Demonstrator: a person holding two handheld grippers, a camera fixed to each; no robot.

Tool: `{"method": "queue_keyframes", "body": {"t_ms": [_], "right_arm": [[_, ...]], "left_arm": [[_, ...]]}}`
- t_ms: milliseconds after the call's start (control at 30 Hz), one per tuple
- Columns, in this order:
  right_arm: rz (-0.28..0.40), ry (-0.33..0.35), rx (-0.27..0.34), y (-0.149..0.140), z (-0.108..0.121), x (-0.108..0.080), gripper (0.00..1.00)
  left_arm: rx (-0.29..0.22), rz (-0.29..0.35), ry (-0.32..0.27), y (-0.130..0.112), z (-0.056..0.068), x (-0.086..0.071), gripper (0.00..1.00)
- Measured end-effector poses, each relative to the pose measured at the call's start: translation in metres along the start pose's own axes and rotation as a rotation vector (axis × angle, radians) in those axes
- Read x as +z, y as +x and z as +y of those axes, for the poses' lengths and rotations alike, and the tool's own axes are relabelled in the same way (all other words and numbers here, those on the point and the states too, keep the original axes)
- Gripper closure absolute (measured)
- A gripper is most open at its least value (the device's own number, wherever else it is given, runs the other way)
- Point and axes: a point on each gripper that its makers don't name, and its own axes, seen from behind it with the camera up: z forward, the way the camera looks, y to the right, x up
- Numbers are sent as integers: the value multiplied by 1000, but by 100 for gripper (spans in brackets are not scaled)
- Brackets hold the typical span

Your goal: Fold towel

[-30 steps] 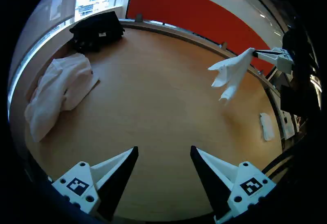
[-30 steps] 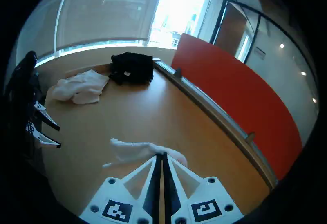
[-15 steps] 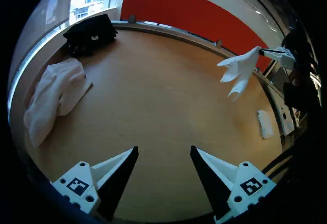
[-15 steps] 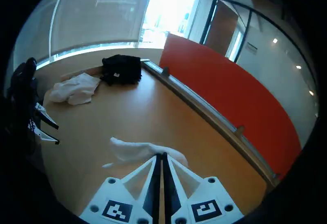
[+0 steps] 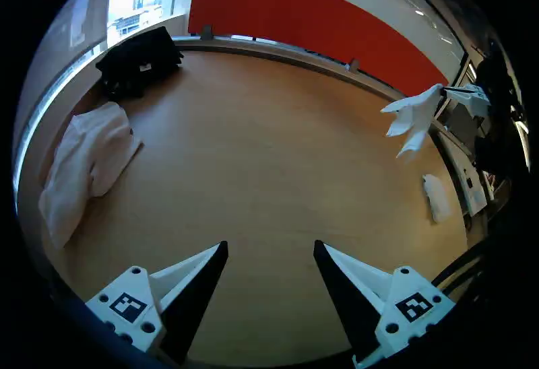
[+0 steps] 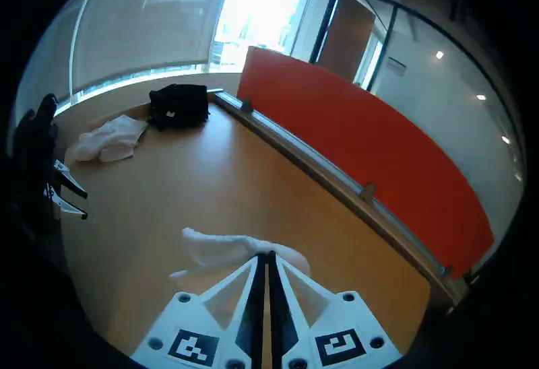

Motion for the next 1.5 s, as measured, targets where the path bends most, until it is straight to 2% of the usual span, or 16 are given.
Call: {"method": "queue_keyframes", "body": {"t_ms": [400,700,1100,1500], "right_arm": [[-34,-47,49,-47,54,-29,97],[-60,-78,78,-80,89,-43,97],[-92,-92,101,-114,114,-45,97],[-117,-92,105,-136,122,-45,97]], "left_arm": [[11,-10,18,-4,7,0,6],[31,-17,22,-4,19,2,6],[46,-26,29,-6,32,2,6],[49,-37,34,-9,39,6,6]]}}
